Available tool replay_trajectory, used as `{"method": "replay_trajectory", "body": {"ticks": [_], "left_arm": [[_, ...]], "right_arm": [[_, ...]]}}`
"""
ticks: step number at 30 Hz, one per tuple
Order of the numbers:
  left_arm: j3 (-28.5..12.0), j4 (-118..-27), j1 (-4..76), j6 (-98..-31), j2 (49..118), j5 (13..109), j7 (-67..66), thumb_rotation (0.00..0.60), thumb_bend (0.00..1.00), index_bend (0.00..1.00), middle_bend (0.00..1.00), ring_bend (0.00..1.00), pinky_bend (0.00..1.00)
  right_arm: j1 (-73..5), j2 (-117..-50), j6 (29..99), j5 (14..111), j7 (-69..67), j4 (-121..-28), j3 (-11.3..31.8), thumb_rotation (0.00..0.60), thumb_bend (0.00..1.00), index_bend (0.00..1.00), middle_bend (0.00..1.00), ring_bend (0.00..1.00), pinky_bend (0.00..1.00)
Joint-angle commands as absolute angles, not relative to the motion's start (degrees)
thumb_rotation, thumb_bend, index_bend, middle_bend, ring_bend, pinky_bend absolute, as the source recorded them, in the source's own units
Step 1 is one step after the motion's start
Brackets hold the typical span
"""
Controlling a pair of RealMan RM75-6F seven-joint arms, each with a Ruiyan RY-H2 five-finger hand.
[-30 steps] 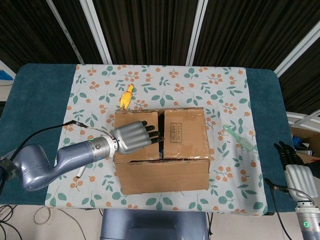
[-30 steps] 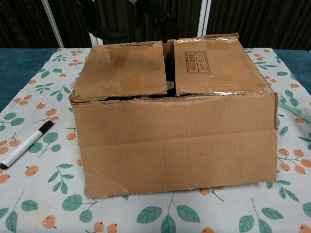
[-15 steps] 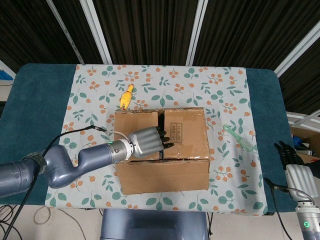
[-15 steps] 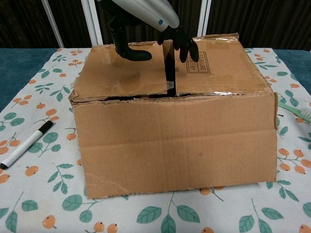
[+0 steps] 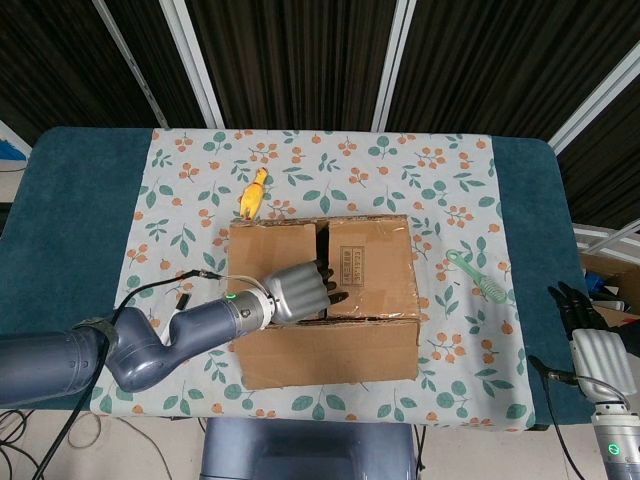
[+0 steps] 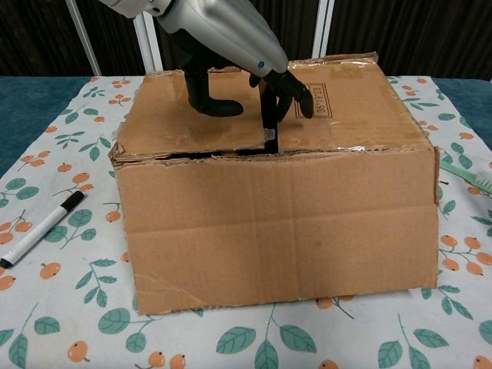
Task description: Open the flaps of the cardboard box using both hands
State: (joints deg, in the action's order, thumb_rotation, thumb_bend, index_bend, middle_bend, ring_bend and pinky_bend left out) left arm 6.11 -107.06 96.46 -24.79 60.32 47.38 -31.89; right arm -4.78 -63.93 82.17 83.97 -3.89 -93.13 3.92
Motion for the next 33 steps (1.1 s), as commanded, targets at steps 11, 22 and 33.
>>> {"method": "replay_trajectory", "body": {"ticks": [11, 22, 33], "left_arm": [[9.56, -109.96, 99.39, -27.28, 60.69, 43.42, -32.73, 0.600, 0.63, 0.04, 0.27, 0.09, 0.23], [10.14, -112.22, 100.71, -26.41, 56.97, 44.07, -31.35, 0.600, 0.65, 0.05, 0.38, 0.12, 0.23], [10.35, -115.62, 101.44, -25.63, 50.25, 46.19, -30.64, 0.600, 0.65, 0.06, 0.39, 0.12, 0.24]], "right_arm": [[-4.82, -64.00, 82.19, 83.88, -3.63, -93.09, 3.97, 0.600, 0.24, 0.00, 0.00, 0.00, 0.19], [-4.80, -64.19, 82.44, 83.96, -3.30, -92.95, 4.02, 0.600, 0.25, 0.00, 0.00, 0.00, 0.19], [-4.80, -64.34, 82.66, 84.11, -3.20, -92.66, 4.06, 0.600, 0.25, 0.00, 0.00, 0.00, 0.19]]}}
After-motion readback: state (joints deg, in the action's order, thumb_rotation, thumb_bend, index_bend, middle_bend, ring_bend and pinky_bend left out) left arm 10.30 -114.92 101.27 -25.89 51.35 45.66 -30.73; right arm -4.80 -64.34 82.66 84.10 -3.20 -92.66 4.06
